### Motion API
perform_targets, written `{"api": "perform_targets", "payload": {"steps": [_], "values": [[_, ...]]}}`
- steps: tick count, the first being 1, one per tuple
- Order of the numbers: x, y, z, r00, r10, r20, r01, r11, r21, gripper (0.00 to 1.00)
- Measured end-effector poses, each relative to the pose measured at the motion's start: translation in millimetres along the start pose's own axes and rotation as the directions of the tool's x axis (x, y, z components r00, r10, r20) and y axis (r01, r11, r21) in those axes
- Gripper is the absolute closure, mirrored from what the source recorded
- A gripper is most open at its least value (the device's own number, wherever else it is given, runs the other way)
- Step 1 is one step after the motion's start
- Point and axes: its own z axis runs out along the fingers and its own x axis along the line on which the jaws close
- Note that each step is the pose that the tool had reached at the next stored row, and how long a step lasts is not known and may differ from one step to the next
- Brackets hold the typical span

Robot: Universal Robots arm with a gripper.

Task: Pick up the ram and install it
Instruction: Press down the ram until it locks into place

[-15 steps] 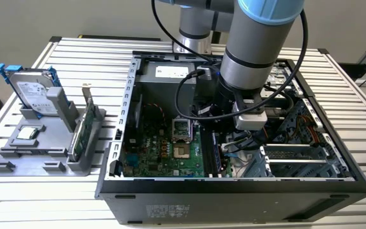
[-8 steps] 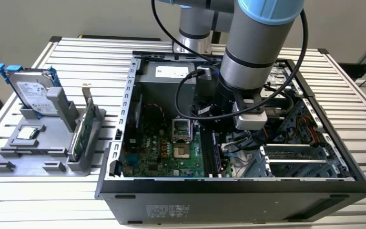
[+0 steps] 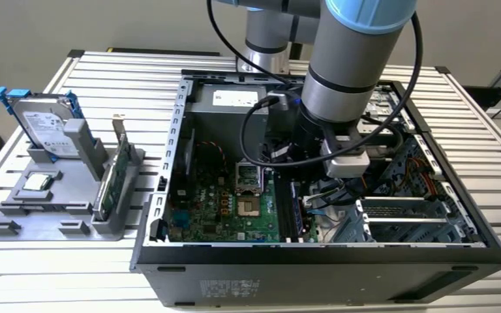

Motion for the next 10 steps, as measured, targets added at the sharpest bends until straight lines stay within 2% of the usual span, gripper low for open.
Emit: {"api": "perform_targets", "payload": {"steps": [2, 3, 10], "values": [[0.0, 0.0, 0.0, 0.9998, -0.020, -0.0005, 0.020, 0.9998, 0.0001, 1.00], [0.0, 0.0, 0.0, 0.9975, -0.070, -0.0017, 0.070, 0.9975, 0.0002, 1.00], [-0.1, 0.0, 0.0, 0.9930, -0.118, -0.0028, 0.118, 0.9930, 0.0003, 1.00]]}}
